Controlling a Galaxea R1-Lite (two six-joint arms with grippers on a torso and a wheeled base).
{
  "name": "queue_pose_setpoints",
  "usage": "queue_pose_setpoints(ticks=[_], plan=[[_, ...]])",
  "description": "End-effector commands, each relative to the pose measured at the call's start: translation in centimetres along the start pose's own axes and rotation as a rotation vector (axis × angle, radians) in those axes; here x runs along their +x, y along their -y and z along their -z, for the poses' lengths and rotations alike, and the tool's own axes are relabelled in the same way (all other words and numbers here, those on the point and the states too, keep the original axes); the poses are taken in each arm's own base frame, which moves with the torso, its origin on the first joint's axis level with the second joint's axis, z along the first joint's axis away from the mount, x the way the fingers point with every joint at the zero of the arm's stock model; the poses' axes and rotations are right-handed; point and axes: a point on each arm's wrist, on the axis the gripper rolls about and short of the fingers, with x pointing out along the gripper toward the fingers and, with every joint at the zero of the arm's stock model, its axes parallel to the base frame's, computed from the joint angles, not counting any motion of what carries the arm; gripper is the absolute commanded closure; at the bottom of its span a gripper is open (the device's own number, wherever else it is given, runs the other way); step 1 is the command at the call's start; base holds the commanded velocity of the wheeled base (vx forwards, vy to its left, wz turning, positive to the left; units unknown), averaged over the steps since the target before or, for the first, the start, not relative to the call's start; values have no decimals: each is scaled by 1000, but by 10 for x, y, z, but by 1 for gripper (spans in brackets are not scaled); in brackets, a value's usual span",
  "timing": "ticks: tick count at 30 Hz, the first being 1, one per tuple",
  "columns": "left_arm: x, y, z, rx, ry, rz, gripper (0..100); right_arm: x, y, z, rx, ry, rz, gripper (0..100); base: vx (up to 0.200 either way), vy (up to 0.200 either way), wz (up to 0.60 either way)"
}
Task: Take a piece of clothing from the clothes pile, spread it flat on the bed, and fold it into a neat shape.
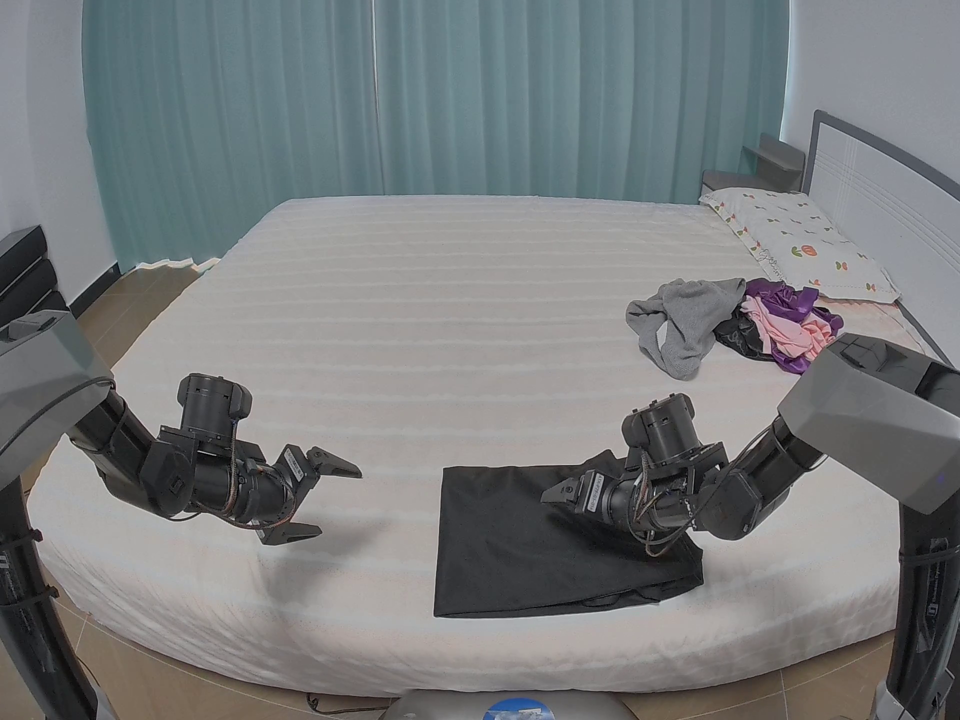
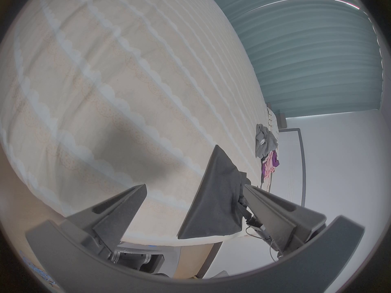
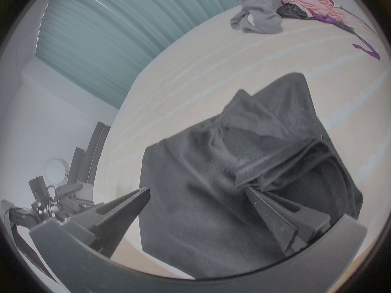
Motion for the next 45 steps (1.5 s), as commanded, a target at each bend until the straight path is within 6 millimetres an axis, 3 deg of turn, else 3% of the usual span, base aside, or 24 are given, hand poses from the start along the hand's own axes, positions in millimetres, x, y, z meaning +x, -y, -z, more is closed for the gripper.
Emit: queue_pose_setpoints(ticks=[1,11,17,29,36,45], plan=[[0,0,0,0,0,-1,0,7,9,-16,29,41,21,0,0,0,0],[0,0,0,-1,0,0,0,2,47,-51,117,141,80,0,0,0,0],[0,0,0,-1,0,0,0,-2,64,-63,151,189,116,0,0,0,0],[1,0,0,1,-1,0,0,-19,59,-77,111,271,27,0,0,0,0],[1,0,0,1,-2,-1,0,-5,56,-60,57,177,-38,0,0,0,0],[1,0,1,2,-3,-1,0,4,61,-64,12,193,-44,0,0,0,0]])
